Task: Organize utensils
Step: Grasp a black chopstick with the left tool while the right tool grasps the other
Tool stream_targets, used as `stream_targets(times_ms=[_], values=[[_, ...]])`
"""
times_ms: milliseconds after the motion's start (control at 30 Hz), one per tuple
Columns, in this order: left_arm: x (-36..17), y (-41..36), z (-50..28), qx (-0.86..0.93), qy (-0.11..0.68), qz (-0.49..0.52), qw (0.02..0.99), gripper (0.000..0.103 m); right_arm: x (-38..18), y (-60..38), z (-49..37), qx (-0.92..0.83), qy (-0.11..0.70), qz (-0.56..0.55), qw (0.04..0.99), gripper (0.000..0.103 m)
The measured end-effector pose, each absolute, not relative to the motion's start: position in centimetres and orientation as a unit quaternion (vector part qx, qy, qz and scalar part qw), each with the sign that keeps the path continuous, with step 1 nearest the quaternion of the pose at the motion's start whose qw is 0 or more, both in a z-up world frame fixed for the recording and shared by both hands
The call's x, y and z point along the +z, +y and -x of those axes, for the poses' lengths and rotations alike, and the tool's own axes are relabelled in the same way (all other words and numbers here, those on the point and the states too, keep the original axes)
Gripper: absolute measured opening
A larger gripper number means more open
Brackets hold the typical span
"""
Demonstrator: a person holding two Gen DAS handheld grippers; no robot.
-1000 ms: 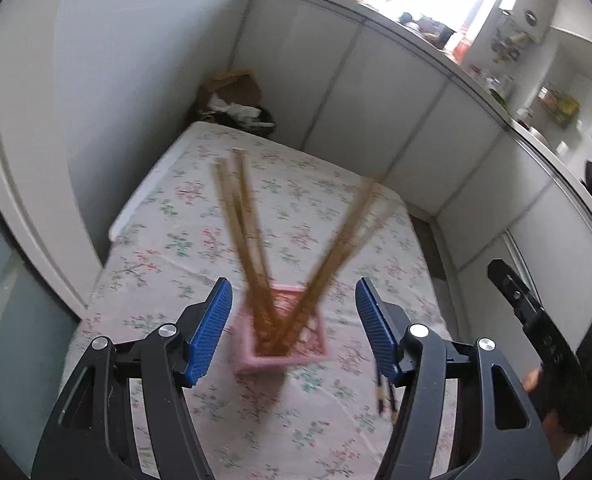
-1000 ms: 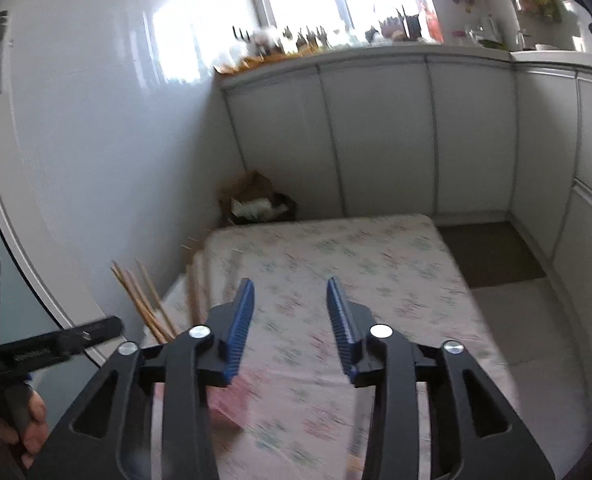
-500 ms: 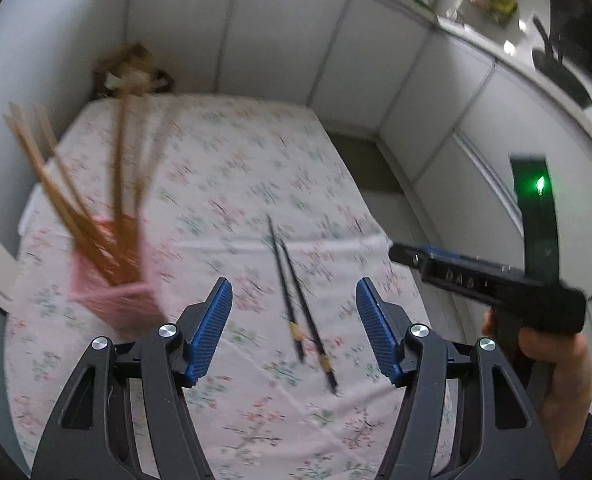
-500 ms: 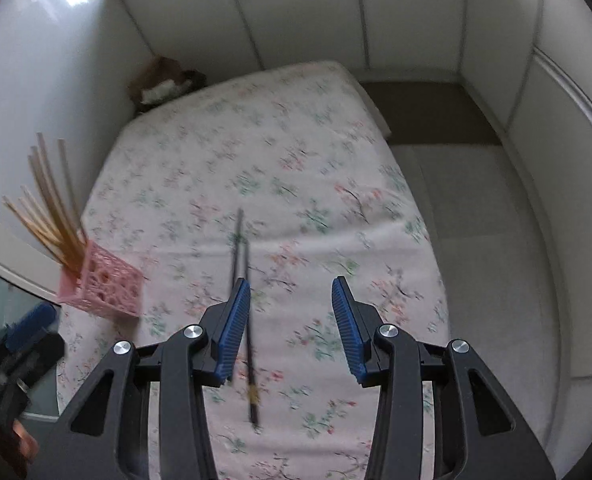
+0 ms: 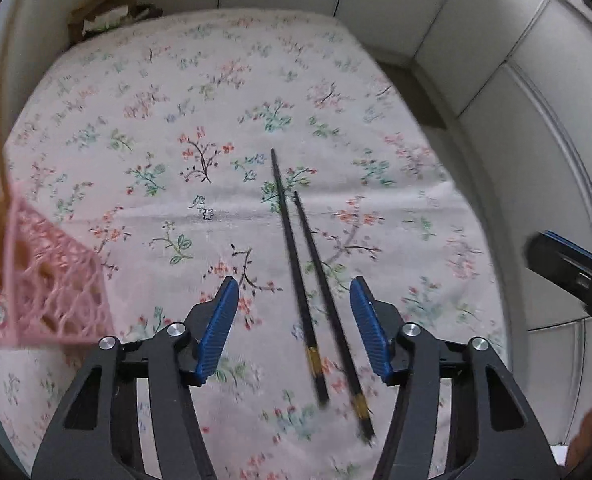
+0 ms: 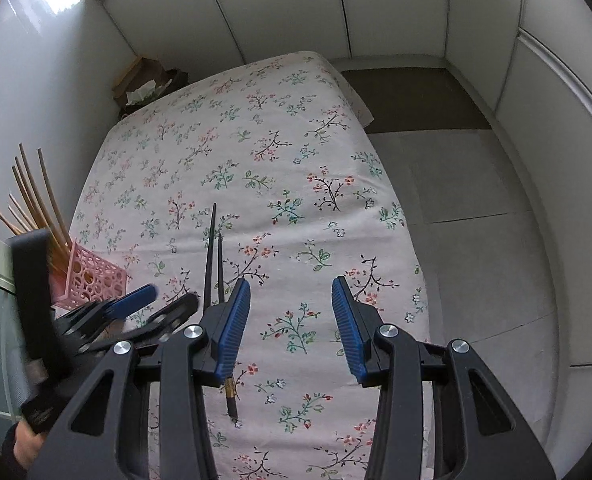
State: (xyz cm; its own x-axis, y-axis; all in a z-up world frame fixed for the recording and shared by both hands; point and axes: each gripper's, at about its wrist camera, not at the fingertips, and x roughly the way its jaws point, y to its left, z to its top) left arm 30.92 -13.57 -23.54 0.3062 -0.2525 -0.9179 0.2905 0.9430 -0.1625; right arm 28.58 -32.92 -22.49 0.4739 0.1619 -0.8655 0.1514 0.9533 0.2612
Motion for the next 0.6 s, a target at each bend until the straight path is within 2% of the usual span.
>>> stream_targets(times_ms=[133, 233, 300, 367, 400, 433, 600], values=[[-25.0, -14.1, -32.0, -0.160, 0.578, -0.034, 0.800, 0.038, -22.3, -32.9, -28.9, 0.007, 0.512, -0.161, 0.844, 0.043], [-25.6, -14.5, -32.5, -0.161, 0.580, -0.039, 0.798, 0.035, -22.4, -32.8, -29.0, 0.008, 0.512, -0.161, 0.844, 0.043], [-26.3, -14.9, -33.1, -0.159, 0.587, -0.047, 0.793, 0.028, -22.4, -32.7, -29.0, 0.009, 0.513, -0.159, 0.843, 0.043], [-26.5, -15.6, -33.5, -0.159, 0.579, -0.066, 0.797, 0.027, -22.6, -32.7, -29.0, 0.010, 0.514, -0.158, 0.843, 0.043], [-26.6, -16.0, -33.5, -0.159, 0.575, -0.083, 0.799, 0.020, -22.7, -32.8, -29.1, 0.008, 0.515, -0.158, 0.842, 0.043], [-26.7, -16.3, -33.5, -0.158, 0.570, -0.097, 0.801, 0.008, -22.9, -32.9, -29.2, 0.005, 0.516, -0.158, 0.842, 0.043], [-26.4, -15.5, -32.9, -0.182, 0.571, -0.088, 0.796, 0.004, -24.1, -33.2, -30.0, -0.004, 0.530, -0.157, 0.834, 0.041]])
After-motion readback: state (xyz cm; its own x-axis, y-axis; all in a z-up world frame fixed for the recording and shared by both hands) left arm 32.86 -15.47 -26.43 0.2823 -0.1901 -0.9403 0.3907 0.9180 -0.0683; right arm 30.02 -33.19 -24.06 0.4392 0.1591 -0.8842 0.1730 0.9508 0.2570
